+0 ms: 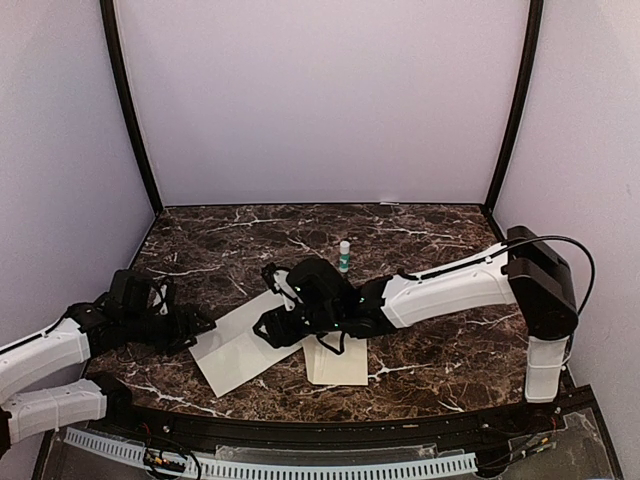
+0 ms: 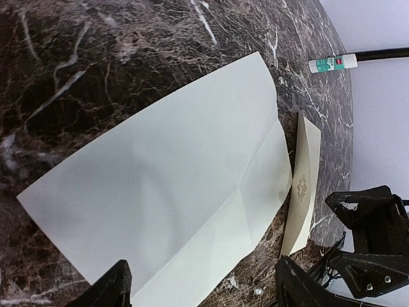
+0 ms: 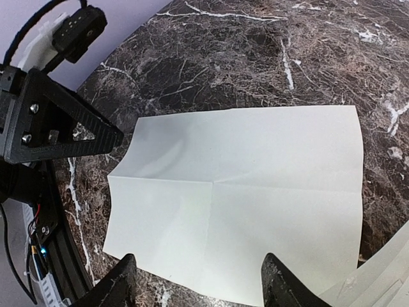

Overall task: Place the letter into the envelope and seal it
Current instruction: Pick up the letter from the center of the board.

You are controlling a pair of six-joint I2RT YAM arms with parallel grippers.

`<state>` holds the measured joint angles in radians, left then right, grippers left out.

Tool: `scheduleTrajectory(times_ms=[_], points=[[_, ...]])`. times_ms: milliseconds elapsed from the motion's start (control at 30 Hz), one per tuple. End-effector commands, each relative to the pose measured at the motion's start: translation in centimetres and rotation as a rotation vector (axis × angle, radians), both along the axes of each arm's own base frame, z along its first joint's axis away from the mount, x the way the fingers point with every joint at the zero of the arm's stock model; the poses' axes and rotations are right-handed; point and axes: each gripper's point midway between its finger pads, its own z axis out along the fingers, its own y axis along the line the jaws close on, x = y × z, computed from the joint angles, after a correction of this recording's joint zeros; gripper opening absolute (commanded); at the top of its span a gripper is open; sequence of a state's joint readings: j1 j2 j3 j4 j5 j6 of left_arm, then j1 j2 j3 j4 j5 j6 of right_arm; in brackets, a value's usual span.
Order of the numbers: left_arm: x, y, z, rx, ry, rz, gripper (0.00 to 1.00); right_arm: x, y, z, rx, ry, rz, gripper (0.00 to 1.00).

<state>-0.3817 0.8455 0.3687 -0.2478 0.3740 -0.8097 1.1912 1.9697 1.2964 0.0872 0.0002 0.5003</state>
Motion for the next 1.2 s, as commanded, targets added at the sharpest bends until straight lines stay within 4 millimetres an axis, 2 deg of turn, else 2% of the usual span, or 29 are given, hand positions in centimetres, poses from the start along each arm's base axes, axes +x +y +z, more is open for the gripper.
scheduleTrajectory(times_ms=[0,233,467,700,967,1167], points=[[-0.4,1.9,-0.1,-0.043,0.044,0.199,0.77,0.6,0.9,1.5,0.027,0.014,-0.027,0.63],[-2.6,3.0,-2.9,-0.011,0.174,0.251,0.74,0.7,0.7,1.4,0.023,0.013,-0.034,0.64],[-4.2,2.2,-4.4,-0.105,0.239,0.257,0.68,0.8,0.7,1.8,0.032,0.01,-0.039,0.63],[-4.5,1.6,-4.6,-0.154,0.26,0.246,0.62,1.0,1.0,2.5,0.037,0.0,-0.038,0.64],[-4.7,1.7,-6.2,-0.168,0.264,0.267,0.53,1.0,0.8,2.9,0.034,-0.007,-0.042,0.64],[-4.6,2.0,-7.3,-0.181,0.254,0.299,0.4,1.0,0.7,3.2,0.036,-0.009,-0.045,0.64]])
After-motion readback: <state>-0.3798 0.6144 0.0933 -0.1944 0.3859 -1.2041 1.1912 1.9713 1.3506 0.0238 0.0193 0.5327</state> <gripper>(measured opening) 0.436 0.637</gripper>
